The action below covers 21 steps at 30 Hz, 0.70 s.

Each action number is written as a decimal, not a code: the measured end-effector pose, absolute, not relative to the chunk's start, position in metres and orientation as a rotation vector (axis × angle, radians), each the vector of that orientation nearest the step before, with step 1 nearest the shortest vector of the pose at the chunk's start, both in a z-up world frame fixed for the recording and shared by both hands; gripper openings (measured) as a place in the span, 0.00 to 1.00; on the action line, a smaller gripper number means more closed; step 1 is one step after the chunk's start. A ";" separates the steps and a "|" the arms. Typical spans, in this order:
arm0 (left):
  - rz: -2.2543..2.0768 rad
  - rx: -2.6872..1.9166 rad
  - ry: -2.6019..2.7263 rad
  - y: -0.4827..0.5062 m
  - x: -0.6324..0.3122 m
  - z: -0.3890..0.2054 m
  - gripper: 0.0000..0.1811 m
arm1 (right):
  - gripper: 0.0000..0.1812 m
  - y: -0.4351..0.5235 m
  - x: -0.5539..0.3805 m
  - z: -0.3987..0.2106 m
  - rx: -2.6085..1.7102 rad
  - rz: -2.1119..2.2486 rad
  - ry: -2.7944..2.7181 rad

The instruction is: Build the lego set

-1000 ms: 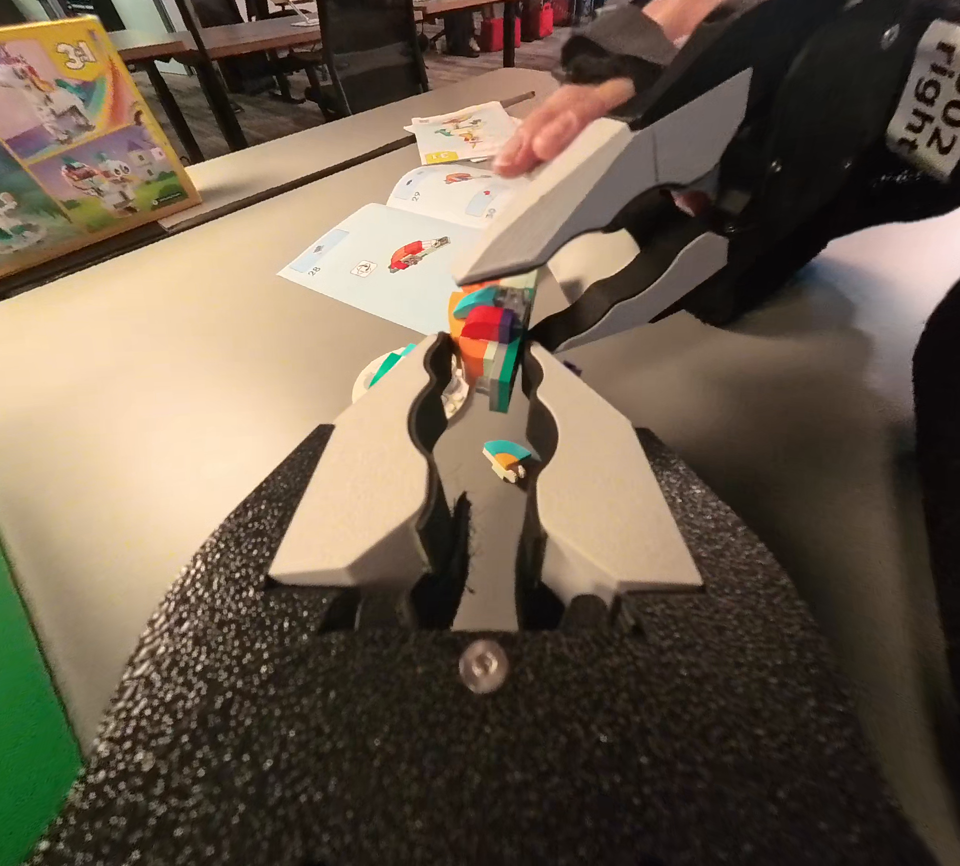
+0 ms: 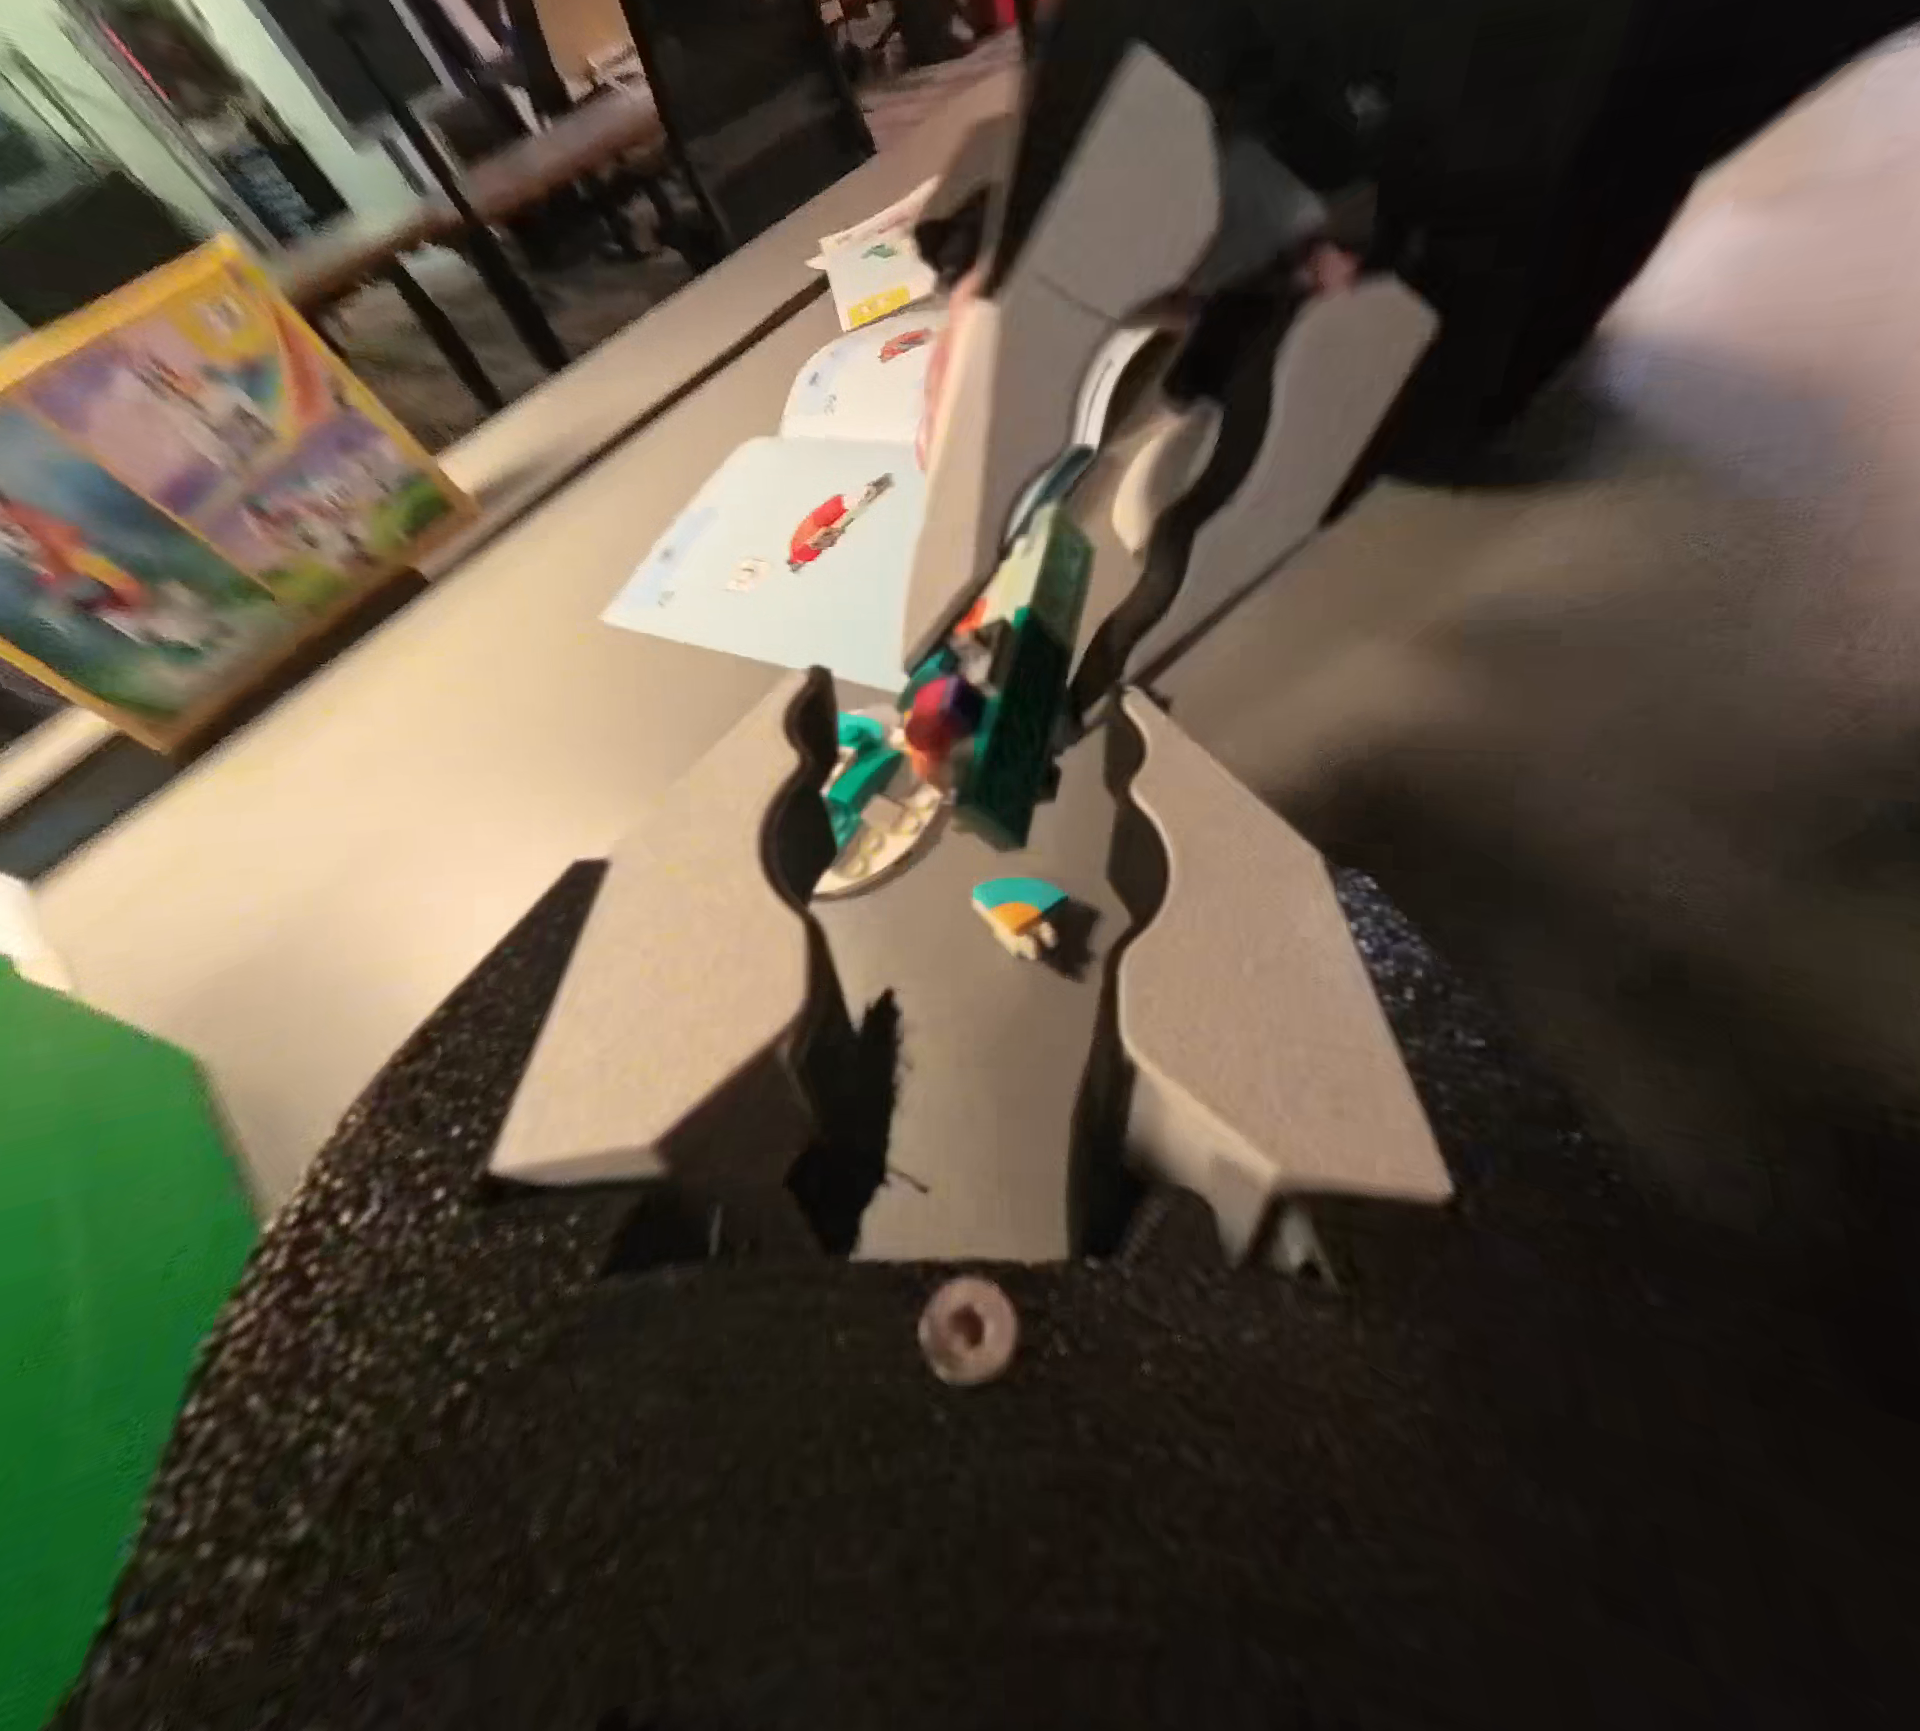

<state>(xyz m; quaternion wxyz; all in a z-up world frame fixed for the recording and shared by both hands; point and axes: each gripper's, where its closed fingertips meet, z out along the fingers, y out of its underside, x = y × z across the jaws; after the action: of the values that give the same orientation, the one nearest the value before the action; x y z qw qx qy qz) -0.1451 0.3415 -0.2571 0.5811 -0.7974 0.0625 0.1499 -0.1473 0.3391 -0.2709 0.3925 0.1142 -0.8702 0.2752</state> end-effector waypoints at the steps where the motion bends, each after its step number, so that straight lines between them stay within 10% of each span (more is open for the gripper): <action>1: 0.436 -1.862 0.208 0.340 -0.144 -0.258 0.24 | 0.17 0.340 -0.147 -0.269 0.239 0.741 -2.227; 21: 0.803 -1.870 0.447 0.338 -0.142 -0.257 0.13 | 0.17 0.345 -0.142 -0.258 0.357 0.587 -2.181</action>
<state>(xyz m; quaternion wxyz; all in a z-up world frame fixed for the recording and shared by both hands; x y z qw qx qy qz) -0.1420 0.3380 -0.2568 0.5045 -0.7749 0.1851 0.3327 -0.1424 0.3445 -0.2580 0.4147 0.1419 -0.8679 0.2337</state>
